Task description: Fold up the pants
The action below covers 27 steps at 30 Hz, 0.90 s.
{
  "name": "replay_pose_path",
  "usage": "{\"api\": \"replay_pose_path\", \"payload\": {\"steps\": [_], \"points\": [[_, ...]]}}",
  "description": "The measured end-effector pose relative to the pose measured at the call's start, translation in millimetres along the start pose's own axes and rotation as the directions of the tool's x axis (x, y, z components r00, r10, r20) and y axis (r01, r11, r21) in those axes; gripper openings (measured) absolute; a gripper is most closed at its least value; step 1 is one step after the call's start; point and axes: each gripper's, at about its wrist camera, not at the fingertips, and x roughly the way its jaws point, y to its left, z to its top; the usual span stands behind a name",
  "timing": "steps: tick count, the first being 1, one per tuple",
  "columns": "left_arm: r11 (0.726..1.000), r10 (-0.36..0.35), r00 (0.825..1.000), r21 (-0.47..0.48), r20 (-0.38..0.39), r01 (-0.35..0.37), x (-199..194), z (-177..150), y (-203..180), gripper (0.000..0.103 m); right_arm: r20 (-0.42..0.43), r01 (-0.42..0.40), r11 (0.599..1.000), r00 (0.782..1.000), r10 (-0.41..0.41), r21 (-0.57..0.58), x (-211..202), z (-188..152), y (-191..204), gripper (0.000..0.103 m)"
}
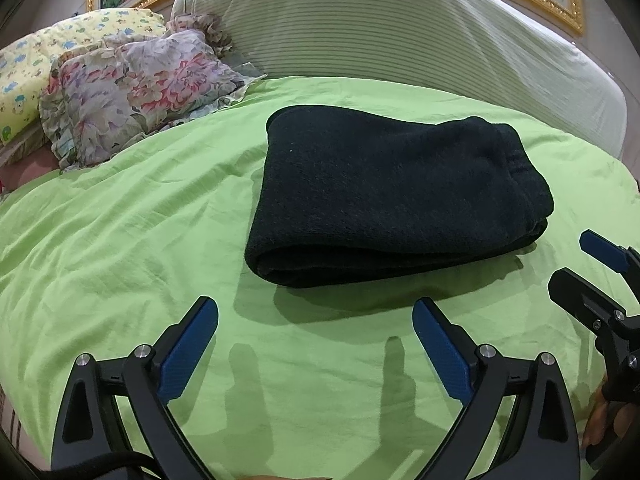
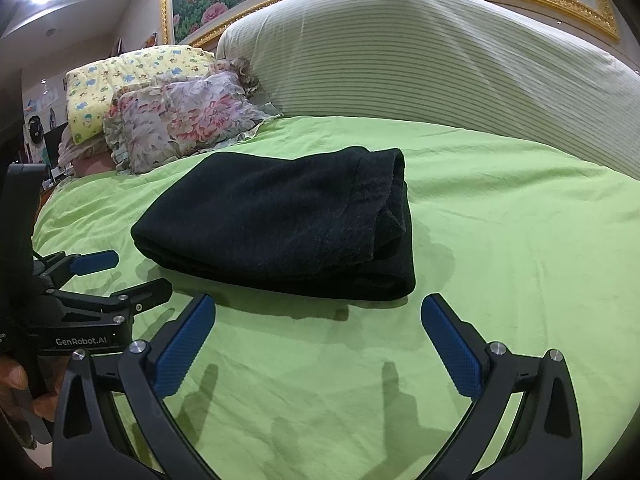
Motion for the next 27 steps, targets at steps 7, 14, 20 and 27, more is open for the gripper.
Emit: {"api": "replay_pose_path", "payload": {"steps": [7,14,20,27], "points": [[1.000,-0.006,1.000,-0.009,-0.012,0.006,3.3,-0.7,1.7,0.100,-0.008,-0.001,1.000,1.000,0.001,-0.005,3.0,-1.3,3.6,0.103],[1.000,-0.013,1.000,-0.015,-0.012,0.013,4.0,-0.1,3.7,0.100,-0.009,0.000,1.000,1.000,0.000,-0.005,3.7,-1.0,4.3,0.103],[1.000,-0.006,1.000,-0.012,-0.001,0.006,1.9,-1.0,2.3,0.100,-0.008,-0.002,1.000,1.000,0.002,-0.004,4.3,-0.6,4.0,0.103],[1.000,-0.004,1.000,-0.013,0.013,0.004,-1.7,-2.3,0.1,0.100,0.003,0.000,1.000,1.000,0.000,0.001,2.9,-1.2,5.2,0.103]]}}
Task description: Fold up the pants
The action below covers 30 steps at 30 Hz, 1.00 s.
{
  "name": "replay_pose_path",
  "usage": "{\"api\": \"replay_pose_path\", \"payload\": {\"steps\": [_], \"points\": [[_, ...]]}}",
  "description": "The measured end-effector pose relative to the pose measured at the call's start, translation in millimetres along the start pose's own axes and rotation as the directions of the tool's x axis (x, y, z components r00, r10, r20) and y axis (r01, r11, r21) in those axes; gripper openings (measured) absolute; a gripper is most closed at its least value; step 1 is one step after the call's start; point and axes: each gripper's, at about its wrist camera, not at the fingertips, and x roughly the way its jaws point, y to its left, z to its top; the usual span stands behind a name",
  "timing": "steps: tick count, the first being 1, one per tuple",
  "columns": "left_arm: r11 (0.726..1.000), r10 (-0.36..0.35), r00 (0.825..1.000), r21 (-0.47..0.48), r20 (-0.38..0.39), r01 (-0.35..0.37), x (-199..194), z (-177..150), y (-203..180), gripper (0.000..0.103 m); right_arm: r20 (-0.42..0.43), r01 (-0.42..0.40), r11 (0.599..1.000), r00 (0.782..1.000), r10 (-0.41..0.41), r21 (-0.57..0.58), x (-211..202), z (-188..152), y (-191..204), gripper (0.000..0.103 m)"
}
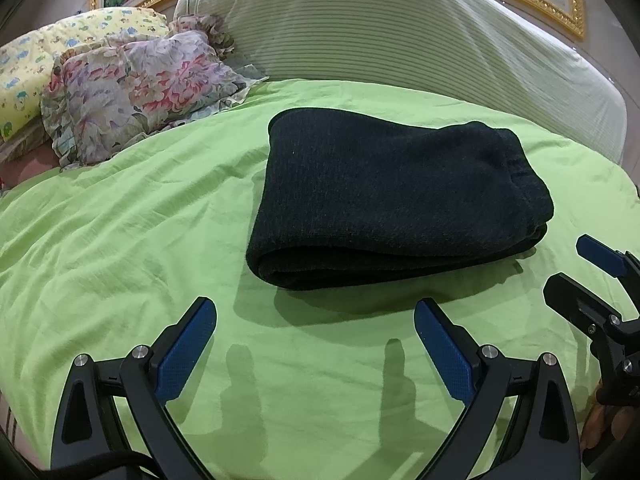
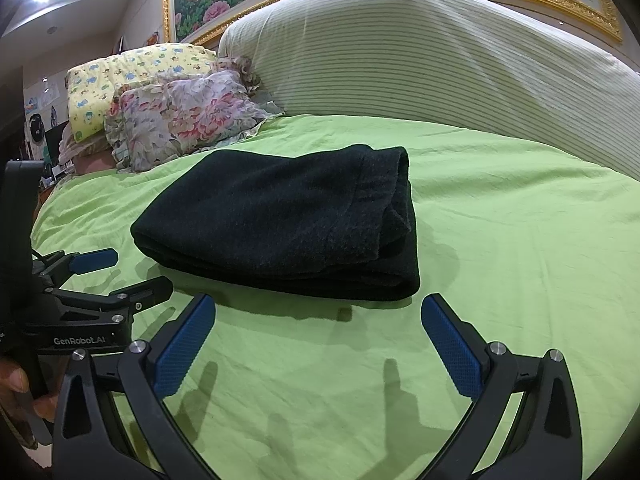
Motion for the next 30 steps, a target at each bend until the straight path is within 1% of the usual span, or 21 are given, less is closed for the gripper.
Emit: {"api": "replay_pose_path", "payload": {"steps": [5,30], "points": [[1.000,0.001,1.000,-0.001,0.017,-0.001,-3.9,-1.1,-1.1,0.100,0.003,0.000,1.000,1.000,0.000,-0.001,-1.0,-0.2,1.1,0.103],[1.000,0.004,1.000,-0.006,0.030,-0.004,-8.3,-3.2,-2.4,0.100,0.012,0.000,1.000,1.000,0.000,-0.001,-2.9,-0.1,1.6,0.103]]}}
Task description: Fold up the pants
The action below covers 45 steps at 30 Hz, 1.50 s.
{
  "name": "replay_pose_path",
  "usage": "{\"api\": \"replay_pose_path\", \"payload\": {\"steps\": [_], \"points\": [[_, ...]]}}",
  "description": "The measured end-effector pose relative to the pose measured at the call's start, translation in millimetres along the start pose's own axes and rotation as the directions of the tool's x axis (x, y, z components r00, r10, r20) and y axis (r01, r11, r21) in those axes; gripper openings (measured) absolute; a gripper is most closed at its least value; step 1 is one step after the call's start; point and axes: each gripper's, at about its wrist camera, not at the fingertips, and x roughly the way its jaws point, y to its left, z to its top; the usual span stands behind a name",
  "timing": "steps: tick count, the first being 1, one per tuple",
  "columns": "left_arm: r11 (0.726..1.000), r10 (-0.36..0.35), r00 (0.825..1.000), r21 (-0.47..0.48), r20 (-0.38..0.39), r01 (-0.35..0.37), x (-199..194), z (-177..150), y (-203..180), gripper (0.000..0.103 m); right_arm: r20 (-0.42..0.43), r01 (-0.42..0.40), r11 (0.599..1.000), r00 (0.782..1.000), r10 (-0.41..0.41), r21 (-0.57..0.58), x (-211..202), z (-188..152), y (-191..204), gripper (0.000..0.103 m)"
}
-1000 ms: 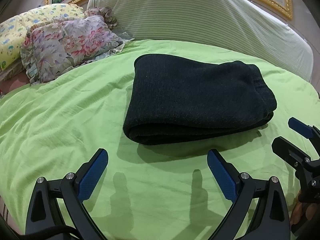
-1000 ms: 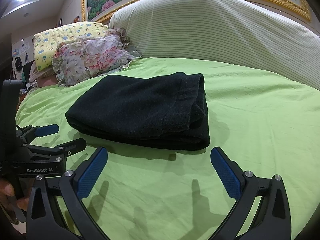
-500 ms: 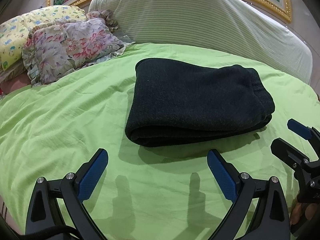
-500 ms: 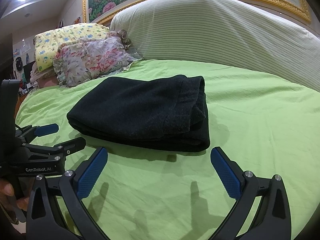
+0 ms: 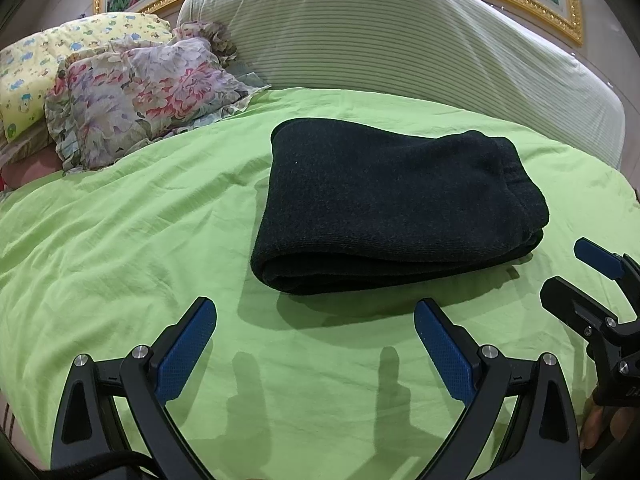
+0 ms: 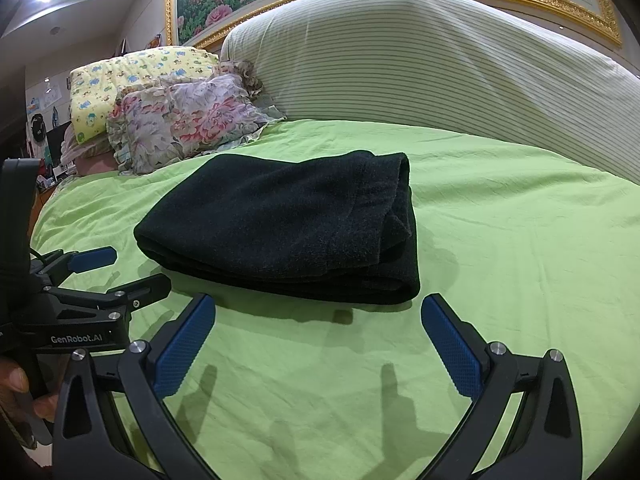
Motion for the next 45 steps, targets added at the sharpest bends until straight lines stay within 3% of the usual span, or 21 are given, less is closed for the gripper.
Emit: {"api": "replay_pose_path", "payload": {"steps": [28,45], "points": [[1.000,-0.010,1.000,-0.004,-0.005,0.010,-1.5,0.2,-1.1,0.100,0.003,-0.001,1.000,1.000,0.001,0.011,0.2,1.3,-2.2,0.103],[0.999,-0.049,0.998,-0.006,0.045,0.050,-12.7,30.9,-6.5,0.097,0.025,-0.002,0.998,1.000,0.000,0.064,-2.5,24.3,-17.7,0.103]]}}
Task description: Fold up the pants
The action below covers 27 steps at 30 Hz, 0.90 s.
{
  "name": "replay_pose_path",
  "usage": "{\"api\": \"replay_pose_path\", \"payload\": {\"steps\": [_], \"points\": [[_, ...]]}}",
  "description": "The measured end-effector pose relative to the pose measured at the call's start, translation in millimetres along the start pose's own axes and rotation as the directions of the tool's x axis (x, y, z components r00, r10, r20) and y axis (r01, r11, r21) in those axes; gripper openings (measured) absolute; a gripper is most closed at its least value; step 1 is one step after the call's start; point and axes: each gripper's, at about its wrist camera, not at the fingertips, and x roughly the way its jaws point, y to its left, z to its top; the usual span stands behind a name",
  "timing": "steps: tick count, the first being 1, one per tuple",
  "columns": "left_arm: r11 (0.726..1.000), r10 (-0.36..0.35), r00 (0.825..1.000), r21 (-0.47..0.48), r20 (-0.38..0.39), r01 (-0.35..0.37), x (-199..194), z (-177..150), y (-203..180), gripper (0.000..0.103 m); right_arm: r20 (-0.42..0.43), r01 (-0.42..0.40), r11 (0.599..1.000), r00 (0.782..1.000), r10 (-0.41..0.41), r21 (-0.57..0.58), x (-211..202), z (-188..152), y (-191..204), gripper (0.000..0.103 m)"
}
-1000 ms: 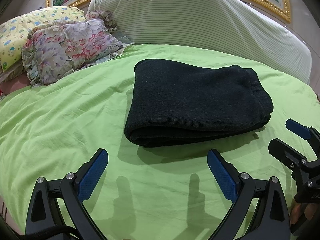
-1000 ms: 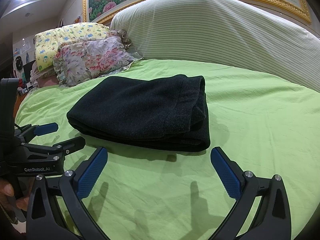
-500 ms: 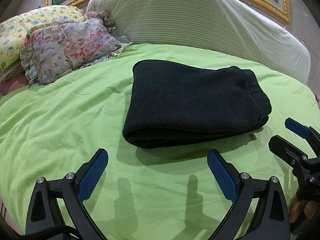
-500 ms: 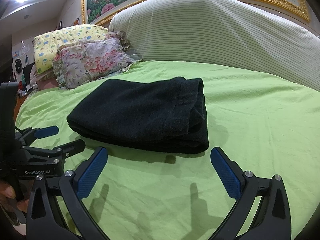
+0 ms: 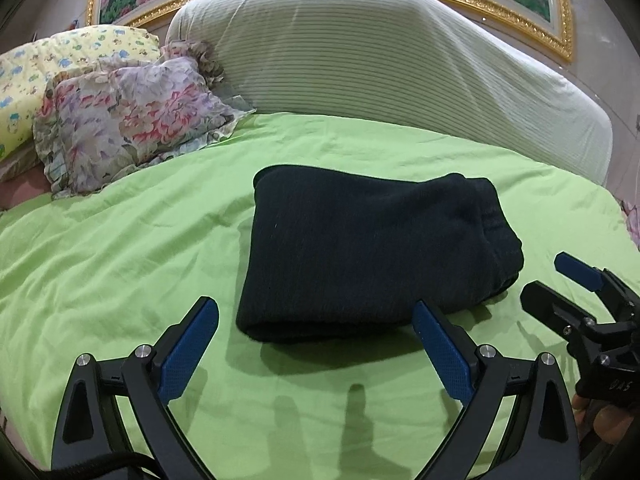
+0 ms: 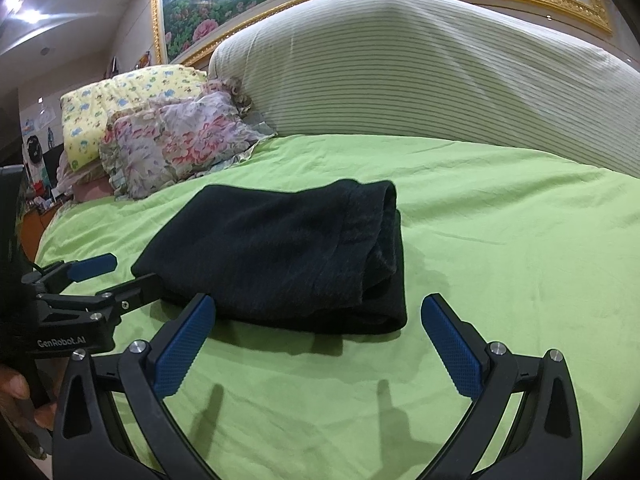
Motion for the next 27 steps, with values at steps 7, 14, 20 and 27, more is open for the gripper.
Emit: {"api": "replay_pose_path", "payload": {"steps": [7,14,20,27], "points": [[1.000,0.024,1.000,0.006,-0.009,-0.024,4.6,10.3,-2.9,0.096,-0.026,0.018,0.999,1.000,-0.017,0.041,5.8,9.2,-12.5,0.103],[0.999,0.044,0.998,0.010,-0.042,-0.044,7.7,13.0,-2.9,0.094,-0.047,0.017,0.999,0.999,-0.016,0.031,7.1,8.5,-10.2,0.103],[0.998,0.053,0.998,0.016,-0.045,-0.053,6.2,13.6,-5.4,0.095,-0.079,0.012,0.998,0.997,-0.007,0.063,10.5,7.5,-10.1,0.103],[0.998,0.058,0.997,0.018,-0.056,-0.057,2.4,13.6,-9.2,0.096,-0.081,0.021,0.996,0.997,-0.014,0.081,7.6,6.0,-10.2,0.103]]}}
